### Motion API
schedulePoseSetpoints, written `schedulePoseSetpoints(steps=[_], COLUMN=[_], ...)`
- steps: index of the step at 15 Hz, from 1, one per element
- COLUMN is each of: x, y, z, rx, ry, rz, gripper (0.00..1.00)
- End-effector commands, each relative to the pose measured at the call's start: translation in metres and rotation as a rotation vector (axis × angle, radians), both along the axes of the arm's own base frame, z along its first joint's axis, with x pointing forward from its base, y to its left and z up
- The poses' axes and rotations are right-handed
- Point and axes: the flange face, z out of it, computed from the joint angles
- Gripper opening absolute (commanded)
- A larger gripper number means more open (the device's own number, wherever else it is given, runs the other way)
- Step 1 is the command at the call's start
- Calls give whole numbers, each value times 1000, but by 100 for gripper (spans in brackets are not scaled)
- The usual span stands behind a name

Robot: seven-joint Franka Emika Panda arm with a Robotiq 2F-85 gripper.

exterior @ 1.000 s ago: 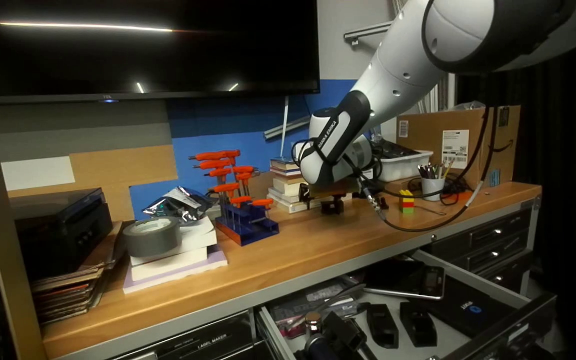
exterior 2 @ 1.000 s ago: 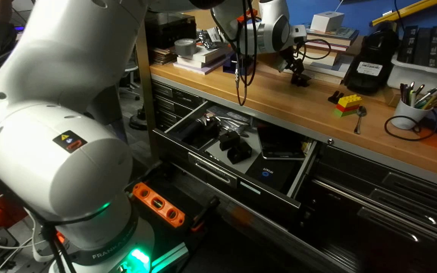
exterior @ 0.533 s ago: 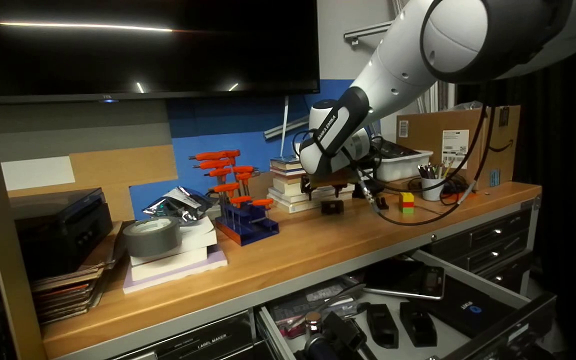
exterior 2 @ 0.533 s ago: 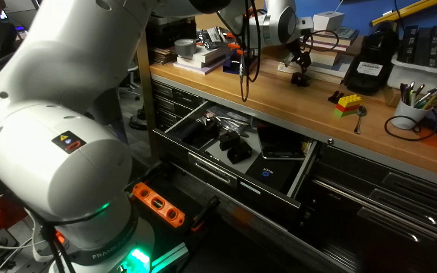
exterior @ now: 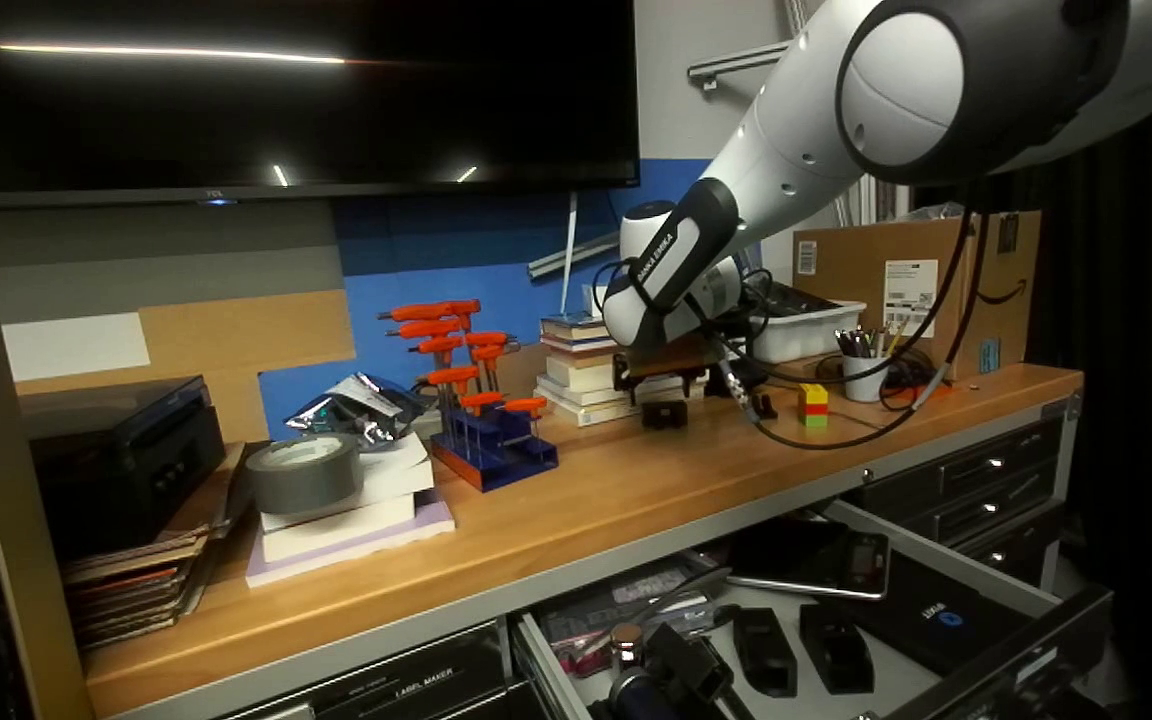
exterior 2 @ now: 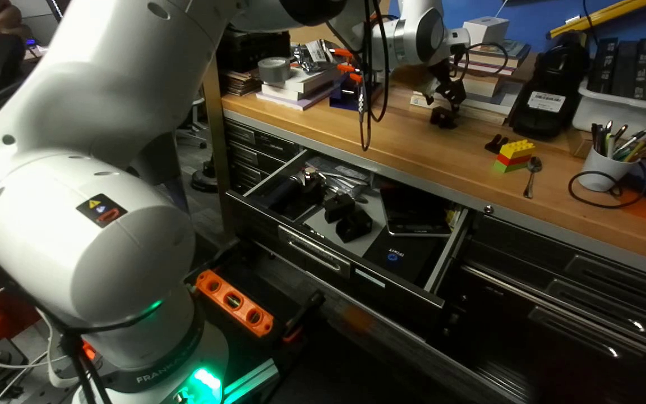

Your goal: Put the three black objects in the open drawer then close the drawer

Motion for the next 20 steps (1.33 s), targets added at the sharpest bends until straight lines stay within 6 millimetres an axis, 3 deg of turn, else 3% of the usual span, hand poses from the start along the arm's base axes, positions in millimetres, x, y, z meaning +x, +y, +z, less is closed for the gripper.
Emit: schedulePoseSetpoints(steps=[1, 20], x=[11, 15], y=[-2, -14], z=[-1, -7], rx=[-21, -63], ry=[-7, 8], rz=[-6, -26], gripper=[100, 100])
